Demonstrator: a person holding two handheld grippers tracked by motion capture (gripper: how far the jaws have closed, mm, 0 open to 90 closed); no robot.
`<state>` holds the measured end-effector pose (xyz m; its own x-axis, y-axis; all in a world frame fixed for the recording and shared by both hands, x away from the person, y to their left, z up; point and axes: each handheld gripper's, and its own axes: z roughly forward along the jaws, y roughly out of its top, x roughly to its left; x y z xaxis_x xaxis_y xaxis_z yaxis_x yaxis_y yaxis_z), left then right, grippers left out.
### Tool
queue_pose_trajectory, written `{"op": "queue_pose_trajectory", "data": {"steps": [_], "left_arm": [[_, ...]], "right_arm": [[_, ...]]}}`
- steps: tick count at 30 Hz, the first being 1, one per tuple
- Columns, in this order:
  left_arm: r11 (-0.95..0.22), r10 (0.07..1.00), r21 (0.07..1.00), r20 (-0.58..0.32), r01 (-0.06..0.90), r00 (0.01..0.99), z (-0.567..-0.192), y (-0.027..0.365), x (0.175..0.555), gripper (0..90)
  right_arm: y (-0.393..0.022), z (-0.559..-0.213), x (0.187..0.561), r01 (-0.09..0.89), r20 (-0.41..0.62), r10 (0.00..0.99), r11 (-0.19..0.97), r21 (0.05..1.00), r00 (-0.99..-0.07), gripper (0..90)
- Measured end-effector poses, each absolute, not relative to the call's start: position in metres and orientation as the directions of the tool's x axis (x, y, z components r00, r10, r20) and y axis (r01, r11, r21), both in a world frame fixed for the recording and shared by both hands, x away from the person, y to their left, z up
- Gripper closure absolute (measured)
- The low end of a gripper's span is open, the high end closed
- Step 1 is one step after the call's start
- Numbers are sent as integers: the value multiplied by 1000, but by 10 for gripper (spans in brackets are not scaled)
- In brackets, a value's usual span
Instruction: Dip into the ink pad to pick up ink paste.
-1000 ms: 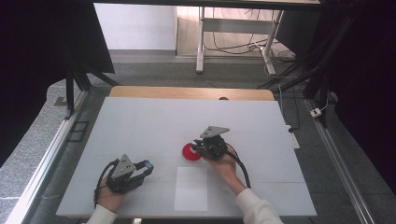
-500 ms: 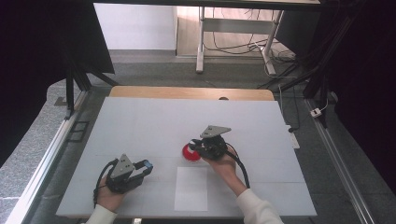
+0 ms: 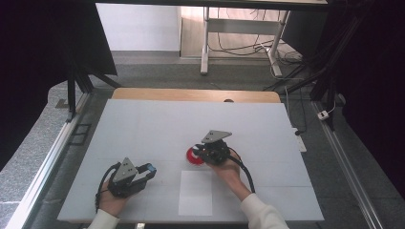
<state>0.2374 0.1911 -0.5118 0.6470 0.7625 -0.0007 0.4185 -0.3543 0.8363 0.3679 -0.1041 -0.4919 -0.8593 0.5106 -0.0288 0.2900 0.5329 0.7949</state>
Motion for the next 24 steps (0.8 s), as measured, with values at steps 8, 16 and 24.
{"op": "queue_pose_trajectory", "data": {"steps": [8,16,24], "left_arm": [[-351,764,836,-4,422,645,-512,192,237,656],[-352,763,836,-4,421,646,-512,192,237,656],[-354,763,836,-2,420,646,-512,192,237,655]], "right_arm": [[-103,-497,369,302,-24,510,545,782,-860,753],[-101,-498,368,300,-39,515,558,774,-856,754],[-99,-499,366,295,-55,515,572,765,-855,756]]}}
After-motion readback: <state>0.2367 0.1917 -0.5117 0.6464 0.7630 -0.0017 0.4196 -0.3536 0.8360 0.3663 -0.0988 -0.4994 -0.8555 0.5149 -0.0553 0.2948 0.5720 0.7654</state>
